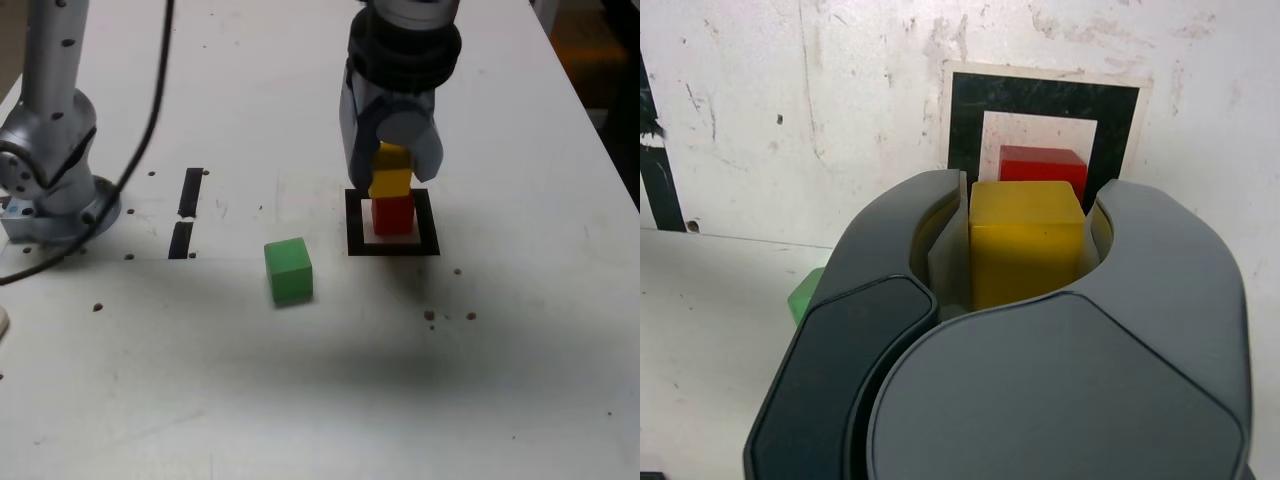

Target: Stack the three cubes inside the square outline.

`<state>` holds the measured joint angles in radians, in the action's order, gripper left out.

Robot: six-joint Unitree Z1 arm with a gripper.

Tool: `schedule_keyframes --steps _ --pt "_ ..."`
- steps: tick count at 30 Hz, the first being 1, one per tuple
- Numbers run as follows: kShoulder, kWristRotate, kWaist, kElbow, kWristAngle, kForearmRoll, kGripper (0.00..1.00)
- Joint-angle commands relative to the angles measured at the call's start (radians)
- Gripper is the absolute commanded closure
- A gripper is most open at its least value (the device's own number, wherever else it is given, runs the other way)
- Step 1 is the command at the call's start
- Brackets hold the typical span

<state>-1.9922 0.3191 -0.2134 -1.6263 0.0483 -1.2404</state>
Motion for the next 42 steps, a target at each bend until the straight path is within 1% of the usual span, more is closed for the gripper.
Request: schedule_keyframes --steps 1,7,18,25,27,31,33,34,36,38,40,42 --pt "-0.001 -0.005 -0.001 0.004 0.008 0.006 0.85" --pt "-0.012 -0.017 0.003 0.028 0.023 0.052 0.84" --pt "-0.022 -0.02 0.008 0.031 -0.008 0.073 0.83" --pt "-0.029 -0.02 0.012 0.03 -0.012 0.076 0.8" --pt "-0.029 -0.02 0.013 0.029 -0.011 0.074 0.78" --pt "-0.032 -0.02 0.017 0.022 -0.009 0.062 0.65" --pt "-0.033 -0.02 0.018 0.02 -0.008 0.058 0.57" --pt "-0.033 -0.02 0.018 0.02 -0.008 0.056 0.51" --pt "-0.033 -0.02 0.019 0.023 -0.008 0.055 0.33" --pt "-0.033 -0.02 0.019 0.026 -0.006 0.055 0.19" --pt "-0.033 -0.019 0.019 0.027 -0.005 0.057 0.09" --pt "-0.032 -0.019 0.019 0.026 -0.005 0.06 0.02"
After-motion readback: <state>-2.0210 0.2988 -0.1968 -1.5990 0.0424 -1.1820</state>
